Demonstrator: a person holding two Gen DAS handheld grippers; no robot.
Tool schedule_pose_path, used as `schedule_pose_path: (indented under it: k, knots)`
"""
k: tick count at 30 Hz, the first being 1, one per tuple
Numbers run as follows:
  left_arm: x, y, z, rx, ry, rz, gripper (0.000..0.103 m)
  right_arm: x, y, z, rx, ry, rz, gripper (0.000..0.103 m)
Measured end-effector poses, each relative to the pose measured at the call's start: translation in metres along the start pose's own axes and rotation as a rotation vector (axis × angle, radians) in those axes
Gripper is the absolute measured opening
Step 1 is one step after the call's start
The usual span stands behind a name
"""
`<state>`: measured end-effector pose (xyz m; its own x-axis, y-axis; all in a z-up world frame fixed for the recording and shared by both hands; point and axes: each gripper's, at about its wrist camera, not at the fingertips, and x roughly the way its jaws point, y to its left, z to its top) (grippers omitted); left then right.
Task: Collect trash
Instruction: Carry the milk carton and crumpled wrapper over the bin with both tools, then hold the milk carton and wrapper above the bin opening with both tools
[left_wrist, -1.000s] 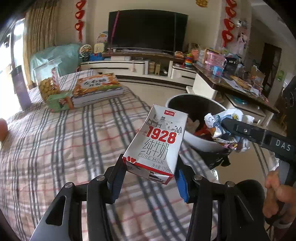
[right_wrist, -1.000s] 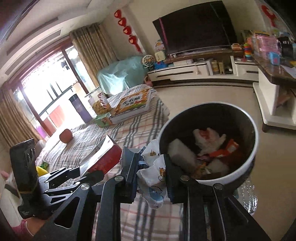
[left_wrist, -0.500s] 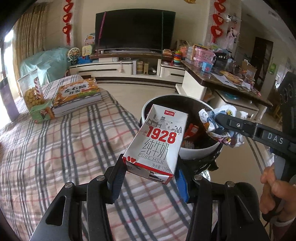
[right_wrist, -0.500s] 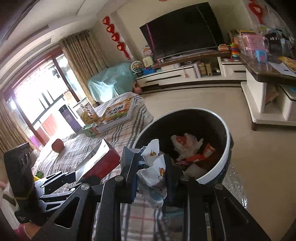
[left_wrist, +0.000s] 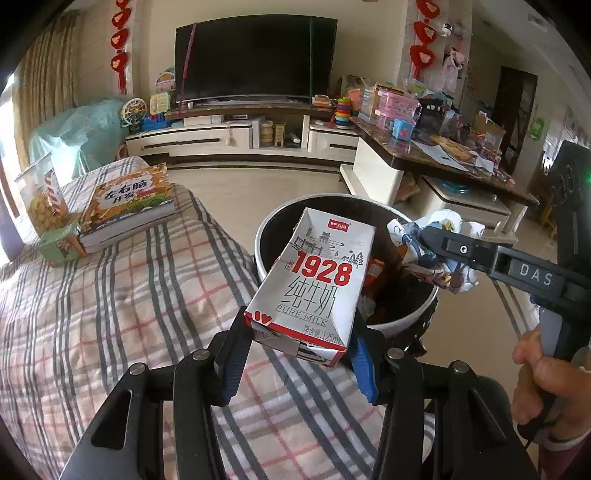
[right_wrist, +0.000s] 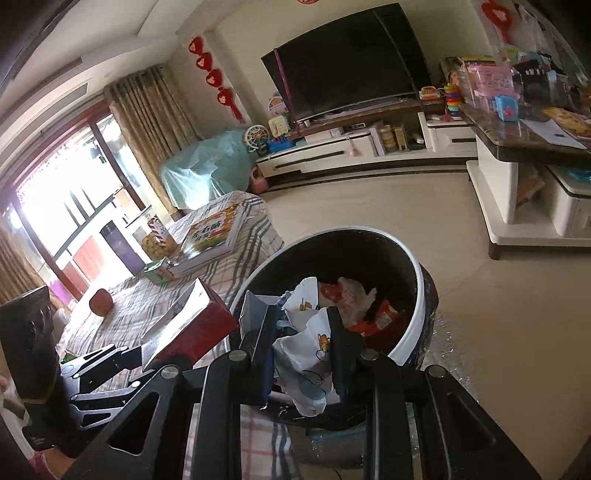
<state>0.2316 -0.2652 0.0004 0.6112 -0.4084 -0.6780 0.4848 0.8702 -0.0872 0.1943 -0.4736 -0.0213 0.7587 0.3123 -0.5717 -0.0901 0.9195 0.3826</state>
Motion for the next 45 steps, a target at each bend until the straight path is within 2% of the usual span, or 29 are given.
schedule_pose_path:
  k: [45]
  knots:
    - [0.042,-0.015,0.031,0.012,0.028,0.011,0.048,0.026,-0.015,0.023,0.012,0.016,-0.035,0.025]
